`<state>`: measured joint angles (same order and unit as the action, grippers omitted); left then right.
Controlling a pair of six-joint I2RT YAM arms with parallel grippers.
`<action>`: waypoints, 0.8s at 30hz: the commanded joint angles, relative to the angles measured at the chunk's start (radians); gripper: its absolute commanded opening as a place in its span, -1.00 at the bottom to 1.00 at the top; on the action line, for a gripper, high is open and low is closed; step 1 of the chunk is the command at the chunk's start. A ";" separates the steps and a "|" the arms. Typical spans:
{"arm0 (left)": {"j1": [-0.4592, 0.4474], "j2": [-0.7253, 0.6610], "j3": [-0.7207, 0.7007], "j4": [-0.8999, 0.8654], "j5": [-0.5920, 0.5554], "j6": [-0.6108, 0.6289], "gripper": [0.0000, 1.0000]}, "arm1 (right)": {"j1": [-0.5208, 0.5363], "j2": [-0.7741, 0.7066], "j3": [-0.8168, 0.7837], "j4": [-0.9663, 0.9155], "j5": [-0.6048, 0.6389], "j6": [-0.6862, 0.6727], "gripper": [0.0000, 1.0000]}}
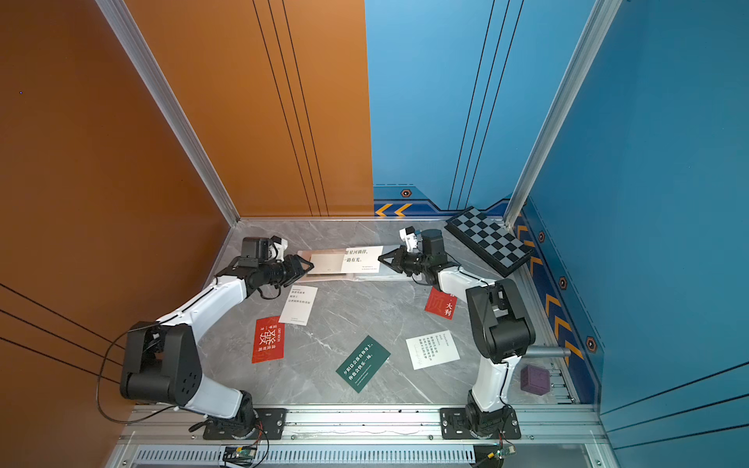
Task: Place the photos into the photo albums
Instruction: Pick up the photo at the center of the board, then insert the photo into the photo album.
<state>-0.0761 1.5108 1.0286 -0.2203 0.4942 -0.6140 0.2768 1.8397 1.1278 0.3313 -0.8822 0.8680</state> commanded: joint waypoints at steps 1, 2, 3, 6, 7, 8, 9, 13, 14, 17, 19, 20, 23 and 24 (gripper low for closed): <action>0.014 -0.012 0.064 -0.091 0.031 0.009 0.09 | -0.007 0.003 0.064 -0.107 0.043 -0.050 -0.96; 0.013 -0.010 0.086 -0.117 0.028 0.020 0.09 | -0.007 0.003 0.080 -0.149 0.048 -0.076 -0.96; 0.013 -0.001 0.117 -0.153 0.025 0.035 0.09 | -0.007 0.003 0.098 -0.199 0.057 -0.109 -0.96; 0.016 0.036 0.203 -0.221 0.033 0.052 0.09 | -0.011 0.001 0.136 -0.311 0.092 -0.179 -0.95; 0.016 0.050 0.226 -0.230 0.037 0.054 0.09 | -0.012 0.001 0.143 -0.326 0.095 -0.187 -0.95; 0.018 0.067 0.255 -0.237 0.037 0.056 0.09 | -0.014 0.003 0.151 -0.344 0.098 -0.193 -0.94; 0.020 0.087 0.283 -0.247 0.034 0.045 0.09 | -0.016 0.005 0.161 -0.360 0.098 -0.197 -0.95; 0.019 0.166 0.376 -0.247 -0.012 0.033 0.09 | -0.031 0.013 0.188 -0.380 0.097 -0.199 -0.95; 0.018 0.194 0.396 -0.246 -0.044 0.033 0.09 | -0.034 0.016 0.195 -0.380 0.101 -0.198 -0.95; 0.021 0.286 0.456 -0.246 -0.035 0.016 0.09 | -0.038 0.038 0.226 -0.397 0.106 -0.195 -0.95; 0.024 0.332 0.484 -0.247 0.004 0.030 0.08 | -0.040 0.050 0.245 -0.409 0.102 -0.192 -0.94; 0.031 0.344 0.482 -0.248 0.011 0.027 0.08 | -0.039 0.053 0.252 -0.413 0.102 -0.192 -0.95; 0.058 0.354 0.461 -0.247 0.002 0.032 0.08 | -0.040 0.071 0.273 -0.426 0.110 -0.193 -0.94; 0.071 0.360 0.465 -0.246 0.008 0.050 0.08 | -0.040 0.079 0.279 -0.429 0.115 -0.192 -0.94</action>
<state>-0.0391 1.8755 1.4868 -0.4423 0.4808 -0.5907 0.2409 1.8961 1.3716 -0.0544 -0.7872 0.6987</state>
